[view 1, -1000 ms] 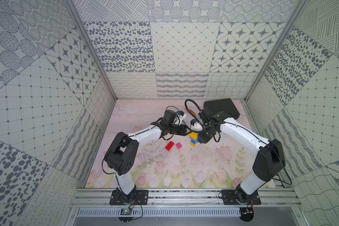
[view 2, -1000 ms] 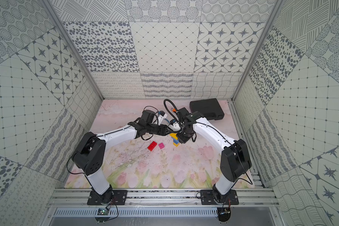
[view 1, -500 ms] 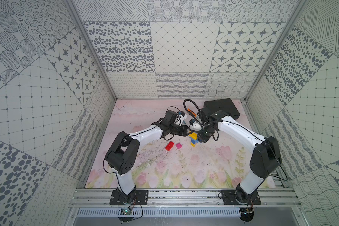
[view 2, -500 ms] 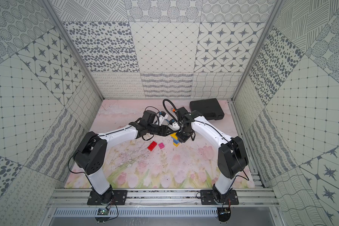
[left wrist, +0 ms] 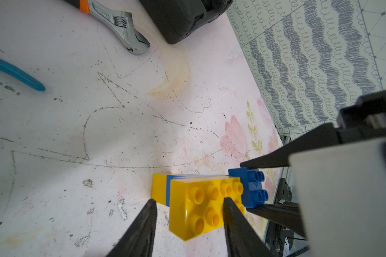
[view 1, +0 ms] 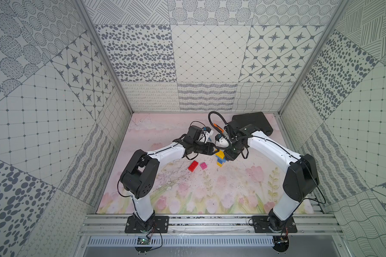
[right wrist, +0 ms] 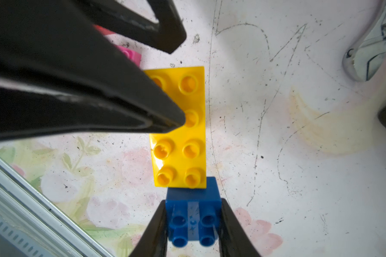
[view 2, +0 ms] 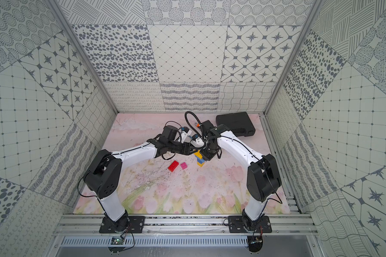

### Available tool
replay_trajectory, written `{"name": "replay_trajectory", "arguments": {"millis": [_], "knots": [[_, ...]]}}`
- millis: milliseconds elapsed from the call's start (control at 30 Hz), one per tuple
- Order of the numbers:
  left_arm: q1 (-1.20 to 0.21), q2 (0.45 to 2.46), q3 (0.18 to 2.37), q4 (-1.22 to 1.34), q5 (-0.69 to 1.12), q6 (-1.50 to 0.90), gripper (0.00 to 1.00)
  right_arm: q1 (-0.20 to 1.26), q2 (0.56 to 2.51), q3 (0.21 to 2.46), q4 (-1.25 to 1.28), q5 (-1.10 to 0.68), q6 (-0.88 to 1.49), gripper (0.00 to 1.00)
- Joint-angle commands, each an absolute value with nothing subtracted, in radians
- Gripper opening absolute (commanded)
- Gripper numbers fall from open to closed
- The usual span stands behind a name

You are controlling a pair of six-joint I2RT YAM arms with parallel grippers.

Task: Assemble a spoon with lego
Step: Assemble the lego brick with the lego brick.

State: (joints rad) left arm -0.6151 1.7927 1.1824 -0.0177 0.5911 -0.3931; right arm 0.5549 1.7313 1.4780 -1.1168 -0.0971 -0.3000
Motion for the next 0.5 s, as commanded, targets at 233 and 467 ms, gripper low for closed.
{"name": "replay_trajectory", "arguments": {"millis": [233,467], "knots": [[-0.624,1.796,1.190,-0.013,0.620,-0.366,0.49,0.554,1.759,1.486,-1.118,-0.123,-0.311,0.12],[-0.626,1.796,1.187,-0.013,0.618,-0.367,0.49,0.557,1.773,1.498,-1.146,-0.121,-0.310,0.12]]}}
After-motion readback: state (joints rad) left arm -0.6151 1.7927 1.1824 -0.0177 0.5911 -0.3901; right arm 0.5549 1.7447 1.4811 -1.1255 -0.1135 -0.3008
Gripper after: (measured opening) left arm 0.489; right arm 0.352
